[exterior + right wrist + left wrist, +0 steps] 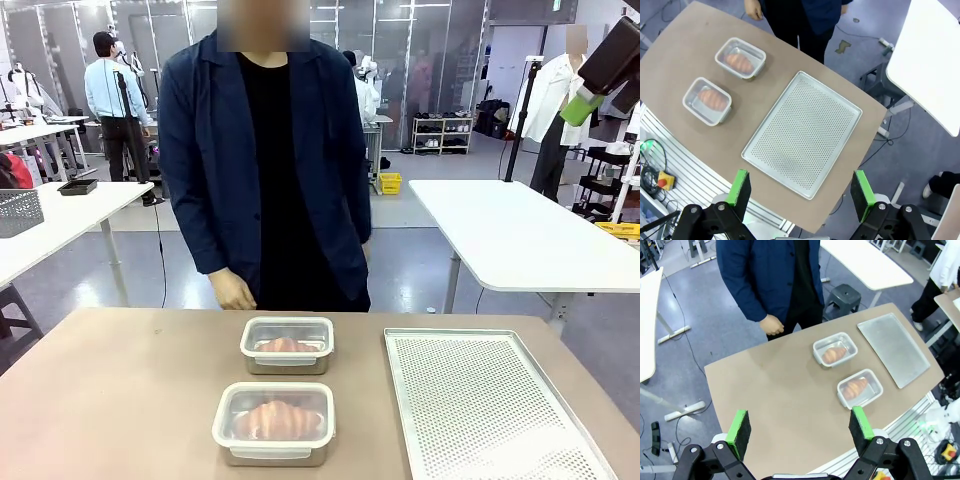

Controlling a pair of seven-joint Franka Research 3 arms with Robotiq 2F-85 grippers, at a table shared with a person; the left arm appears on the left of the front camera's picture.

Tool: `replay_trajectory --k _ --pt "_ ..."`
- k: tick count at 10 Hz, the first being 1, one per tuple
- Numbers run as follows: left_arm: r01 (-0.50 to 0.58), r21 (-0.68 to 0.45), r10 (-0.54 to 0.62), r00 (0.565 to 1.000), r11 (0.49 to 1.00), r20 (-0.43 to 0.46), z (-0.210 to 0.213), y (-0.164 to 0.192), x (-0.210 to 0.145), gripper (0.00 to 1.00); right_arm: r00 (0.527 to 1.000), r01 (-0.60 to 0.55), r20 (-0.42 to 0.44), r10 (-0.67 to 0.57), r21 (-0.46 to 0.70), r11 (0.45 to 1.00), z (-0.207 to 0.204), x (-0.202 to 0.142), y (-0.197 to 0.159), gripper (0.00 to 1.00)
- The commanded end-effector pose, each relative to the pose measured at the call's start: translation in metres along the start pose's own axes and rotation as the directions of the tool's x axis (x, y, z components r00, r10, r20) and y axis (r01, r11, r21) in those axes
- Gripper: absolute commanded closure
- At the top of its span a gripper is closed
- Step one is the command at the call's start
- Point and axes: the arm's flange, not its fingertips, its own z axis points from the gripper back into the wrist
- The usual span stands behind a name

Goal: Place the bread into the airtight container.
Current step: Pick up a Butter Roll and place it into an empty Airtight Container.

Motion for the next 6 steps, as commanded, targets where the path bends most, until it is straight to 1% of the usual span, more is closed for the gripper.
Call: replay_trajectory --k 1,6 --pt "0.015 -0.004 -0.015 1.000 1.000 -0.011 0.0023 -0.0003 0.0008 0.00 1.000 0.001 -0.004 -0.001 0.000 1.000 0.0001 -0.0007 0.0007 0.00" --pt "0.015 -0.004 -0.015 1.000 1.000 -0.011 0.0023 -0.0003 0.0008 0.00 1.000 0.001 -0.004 -0.001 0.000 1.000 0.0001 -0.0007 0.0007 0.00"
